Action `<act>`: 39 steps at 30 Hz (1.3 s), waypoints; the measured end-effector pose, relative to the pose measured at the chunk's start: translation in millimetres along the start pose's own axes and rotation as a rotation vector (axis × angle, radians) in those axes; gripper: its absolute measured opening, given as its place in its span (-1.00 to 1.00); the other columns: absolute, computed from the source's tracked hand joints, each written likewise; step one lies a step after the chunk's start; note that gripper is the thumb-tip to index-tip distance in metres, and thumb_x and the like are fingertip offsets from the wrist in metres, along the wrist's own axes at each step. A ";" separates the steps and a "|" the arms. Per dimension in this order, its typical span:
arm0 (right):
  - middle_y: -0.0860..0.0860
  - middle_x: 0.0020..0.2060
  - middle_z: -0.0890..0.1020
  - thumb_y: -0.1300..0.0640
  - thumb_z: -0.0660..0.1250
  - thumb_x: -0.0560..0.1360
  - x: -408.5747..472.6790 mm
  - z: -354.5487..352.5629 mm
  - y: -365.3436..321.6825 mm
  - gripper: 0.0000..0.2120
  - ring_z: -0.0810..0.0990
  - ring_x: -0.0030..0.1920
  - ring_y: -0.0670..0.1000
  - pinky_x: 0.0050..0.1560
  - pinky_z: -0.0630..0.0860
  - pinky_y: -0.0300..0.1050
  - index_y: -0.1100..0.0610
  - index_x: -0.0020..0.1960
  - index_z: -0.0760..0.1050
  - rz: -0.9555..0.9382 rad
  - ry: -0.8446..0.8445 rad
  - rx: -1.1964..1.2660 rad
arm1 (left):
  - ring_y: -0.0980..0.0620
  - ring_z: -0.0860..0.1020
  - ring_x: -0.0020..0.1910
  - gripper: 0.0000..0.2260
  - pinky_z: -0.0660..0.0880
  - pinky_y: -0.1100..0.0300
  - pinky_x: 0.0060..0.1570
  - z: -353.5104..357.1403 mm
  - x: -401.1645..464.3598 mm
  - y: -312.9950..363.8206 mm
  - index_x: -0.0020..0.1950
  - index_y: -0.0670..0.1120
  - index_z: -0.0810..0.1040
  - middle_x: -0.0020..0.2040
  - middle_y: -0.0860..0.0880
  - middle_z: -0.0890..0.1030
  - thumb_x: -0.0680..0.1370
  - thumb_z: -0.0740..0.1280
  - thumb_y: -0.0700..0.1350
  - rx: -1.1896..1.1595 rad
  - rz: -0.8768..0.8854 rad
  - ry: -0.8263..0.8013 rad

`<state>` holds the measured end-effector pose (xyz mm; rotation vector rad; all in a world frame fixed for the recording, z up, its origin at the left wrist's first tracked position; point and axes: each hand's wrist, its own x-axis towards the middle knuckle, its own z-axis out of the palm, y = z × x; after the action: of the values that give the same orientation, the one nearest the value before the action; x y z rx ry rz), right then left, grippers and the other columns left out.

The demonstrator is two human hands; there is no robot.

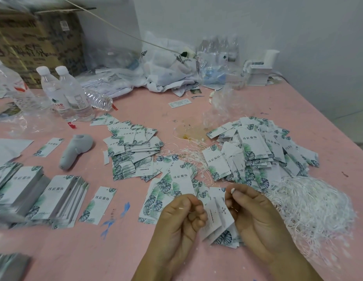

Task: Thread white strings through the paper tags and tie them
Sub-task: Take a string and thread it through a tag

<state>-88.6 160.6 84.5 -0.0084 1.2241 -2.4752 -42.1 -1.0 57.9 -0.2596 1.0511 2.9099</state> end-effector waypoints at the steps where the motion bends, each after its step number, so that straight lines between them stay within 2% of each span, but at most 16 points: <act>1: 0.09 -0.32 0.60 0.24 0.38 0.31 0.3 -0.2 0.6 -0.86 0.55 -0.34 -0.06 -0.31 0.52 -0.26 0.16 -0.19 0.69 -0.025 0.017 -0.021 | 0.00 0.62 -0.40 -0.64 0.59 0.27 -0.39 0.6 0.1 0.9 -0.22 -0.24 0.69 -0.33 -0.19 0.61 0.16 0.70 -0.07 0.003 -0.004 -0.008; 3: 0.08 -0.33 0.61 0.24 0.36 0.32 1.0 -0.7 0.2 -0.86 0.56 -0.32 -0.06 -0.29 0.51 -0.25 0.15 -0.19 0.69 -0.059 0.051 -0.036 | -0.07 0.66 -0.35 -0.86 0.61 0.24 -0.38 -1.1 0.2 1.3 -0.16 -0.28 0.71 -0.27 -0.24 0.65 0.31 0.52 -0.30 -0.015 -0.016 -0.040; 4: 0.09 -0.32 0.61 0.25 0.36 0.33 1.5 -1.4 -0.3 -0.86 0.56 -0.32 -0.06 -0.29 0.51 -0.25 0.15 -0.19 0.69 -0.067 0.062 -0.030 | -0.11 0.68 -0.32 -0.78 0.63 0.21 -0.36 -4.1 1.0 0.6 -0.14 -0.30 0.71 -0.24 -0.28 0.66 0.27 0.40 -0.44 -0.017 -0.024 -0.044; 6: 0.10 -0.31 0.61 0.24 0.37 0.32 2.7 -2.3 -0.9 -0.87 0.56 -0.33 -0.05 -0.31 0.52 -0.25 0.16 -0.19 0.68 -0.060 0.084 -0.010 | -0.15 0.71 -0.26 -0.66 0.64 0.19 -0.31 -8.7 1.0 -0.6 -0.11 -0.31 0.71 -0.17 -0.30 0.68 0.24 0.26 -0.50 -0.006 -0.019 -0.057; 9: 0.11 -0.30 0.61 0.20 0.43 0.25 4.9 -3.6 -1.2 -0.86 0.57 -0.33 -0.04 -0.33 0.55 -0.25 0.17 -0.20 0.68 -0.031 0.114 0.035 | -0.16 0.72 -0.17 -0.70 0.65 0.20 -0.24 -4.9 0.1 -1.9 -0.08 -0.28 0.72 -0.10 -0.31 0.69 0.27 0.35 -0.48 0.010 -0.004 -0.058; 11: 0.12 -0.29 0.61 0.21 0.42 0.27 5.6 -4.2 -1.6 -0.87 0.57 -0.34 -0.03 -0.35 0.55 -0.25 0.18 -0.20 0.67 -0.014 0.125 0.059 | -0.13 0.72 -0.19 -0.72 0.64 0.22 -0.26 -1.3 -0.6 -2.6 -0.09 -0.26 0.72 -0.13 -0.29 0.69 0.21 0.56 -0.37 0.021 0.025 -0.059; 12: 0.12 -0.29 0.61 0.22 0.41 0.29 5.6 -4.5 -1.6 -0.88 0.57 -0.34 -0.03 -0.36 0.55 -0.25 0.19 -0.19 0.67 -0.010 0.124 0.063 | -0.11 0.71 -0.22 -0.65 0.64 0.23 -0.28 -1.9 -0.1 -4.3 -0.11 -0.25 0.72 -0.16 -0.28 0.69 0.15 0.66 -0.28 0.036 0.038 -0.056; 14: 0.12 -0.29 0.61 0.21 0.41 0.29 5.1 -4.5 -1.2 -0.87 0.57 -0.34 -0.04 -0.37 0.54 -0.26 0.18 -0.19 0.67 -0.015 0.123 0.050 | -0.07 0.70 -0.29 -0.55 0.63 0.25 -0.34 -1.9 -0.9 -5.1 -0.15 -0.24 0.72 -0.22 -0.25 0.68 0.06 0.74 -0.14 0.055 0.062 -0.041; 17: 0.10 -0.31 0.63 0.21 0.40 0.29 4.1 -3.7 -0.3 -0.88 0.58 -0.35 -0.05 -0.39 0.53 -0.26 0.16 -0.20 0.68 -0.028 0.118 0.032 | -0.02 0.65 -0.39 -0.57 0.58 0.28 -0.44 -3.5 0.1 -8.4 -0.16 -0.24 0.72 -0.31 -0.22 0.65 0.11 0.72 -0.07 0.107 0.086 -0.004; 20: 0.10 -0.32 0.62 0.22 0.39 0.30 3.8 -3.7 -0.2 -0.89 0.57 -0.36 -0.05 -0.40 0.52 -0.26 0.15 -0.21 0.68 -0.028 0.111 0.032 | 0.03 0.59 -0.45 -0.81 0.52 0.30 -0.48 -7.4 1.7 -15.0 -0.12 -0.21 0.73 -0.36 -0.17 0.63 0.34 0.58 -0.16 0.159 0.107 0.010; 22: 0.10 -0.32 0.62 0.24 0.36 0.33 3.7 -3.8 -0.1 -0.88 0.56 -0.38 -0.05 -0.42 0.51 -0.26 0.15 -0.22 0.68 -0.034 0.106 0.019 | 0.04 0.56 -0.45 -0.88 0.49 0.30 -0.47 -8.7 2.2 -17.5 -0.12 -0.20 0.72 -0.37 -0.15 0.62 0.39 0.52 -0.17 0.187 0.120 0.007; 26: 0.11 -0.36 0.62 0.28 0.34 0.34 3.6 -3.2 2.5 -0.86 0.55 -0.42 -0.05 -0.45 0.50 -0.26 0.16 -0.22 0.68 -0.052 0.089 0.009 | 0.05 0.55 -0.43 -0.70 0.48 0.29 -0.44 -10.9 4.4 -19.0 -0.12 -0.16 0.71 -0.36 -0.12 0.61 0.29 0.63 0.01 0.237 0.139 -0.002; 32: 0.12 -0.38 0.61 0.25 0.41 0.27 2.6 -4.3 4.0 -0.83 0.54 -0.42 -0.06 -0.42 0.52 -0.25 0.19 -0.15 0.70 -0.074 0.041 -0.040 | 0.08 0.48 -0.46 -0.86 0.43 0.30 -0.44 -11.6 4.3 -20.5 -0.21 -0.09 0.68 -0.40 -0.08 0.56 0.36 0.54 -0.05 0.288 0.156 -0.009; 37: 0.14 -0.32 0.62 0.13 0.55 0.24 -0.3 -7.0 5.4 -0.64 0.57 -0.34 -0.01 -0.27 0.57 -0.20 0.19 0.01 0.67 -0.073 0.005 -0.186 | 0.11 0.35 -0.50 -0.83 0.33 0.33 -0.46 -10.3 2.3 -20.4 -0.27 -0.08 0.64 -0.48 -0.02 0.45 0.34 0.54 -0.01 0.357 0.166 0.024; 39: 0.15 -0.29 0.65 0.09 0.52 0.27 -2.0 -5.5 6.5 -0.68 0.60 -0.31 0.01 -0.26 0.57 -0.18 0.16 0.00 0.67 -0.109 0.011 -0.278 | 0.10 0.32 -0.51 -0.82 0.29 0.33 -0.47 -9.2 1.6 -19.5 -0.27 -0.08 0.65 -0.49 -0.02 0.43 0.33 0.54 -0.01 0.374 0.175 0.038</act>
<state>-85.5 161.9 76.4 -0.1395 1.6023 -2.3750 -40.6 8.1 38.3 -0.2164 1.6697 2.7798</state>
